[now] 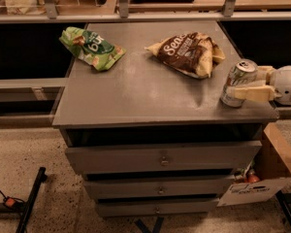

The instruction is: Knock 7up can over

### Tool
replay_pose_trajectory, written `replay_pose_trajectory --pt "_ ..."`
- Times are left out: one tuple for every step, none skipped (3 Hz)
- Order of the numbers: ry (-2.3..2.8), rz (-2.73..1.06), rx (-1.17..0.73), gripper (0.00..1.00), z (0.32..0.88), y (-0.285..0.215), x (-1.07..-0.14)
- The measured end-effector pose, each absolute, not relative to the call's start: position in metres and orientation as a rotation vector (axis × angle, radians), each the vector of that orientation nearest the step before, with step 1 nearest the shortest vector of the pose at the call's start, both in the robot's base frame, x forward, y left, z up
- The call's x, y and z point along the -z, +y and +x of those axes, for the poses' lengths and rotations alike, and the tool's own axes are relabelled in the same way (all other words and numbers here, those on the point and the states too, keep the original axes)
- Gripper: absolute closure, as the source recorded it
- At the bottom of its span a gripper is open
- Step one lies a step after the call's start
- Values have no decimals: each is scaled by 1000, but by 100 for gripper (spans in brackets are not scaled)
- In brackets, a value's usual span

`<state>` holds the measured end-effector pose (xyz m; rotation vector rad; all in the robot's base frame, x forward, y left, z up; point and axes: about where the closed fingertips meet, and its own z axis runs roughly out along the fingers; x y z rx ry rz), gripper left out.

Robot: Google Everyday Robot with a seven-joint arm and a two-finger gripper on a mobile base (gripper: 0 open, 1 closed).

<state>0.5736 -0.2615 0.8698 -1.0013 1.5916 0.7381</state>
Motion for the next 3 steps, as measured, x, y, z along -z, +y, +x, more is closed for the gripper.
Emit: replay_pose_trajectory --pt "1585 -1010 -751 64 575 -256 -870" --pt "1615 -1041 -738 87 576 -254 -874" --pt "1759 -1181 -644 100 579 -239 -890"
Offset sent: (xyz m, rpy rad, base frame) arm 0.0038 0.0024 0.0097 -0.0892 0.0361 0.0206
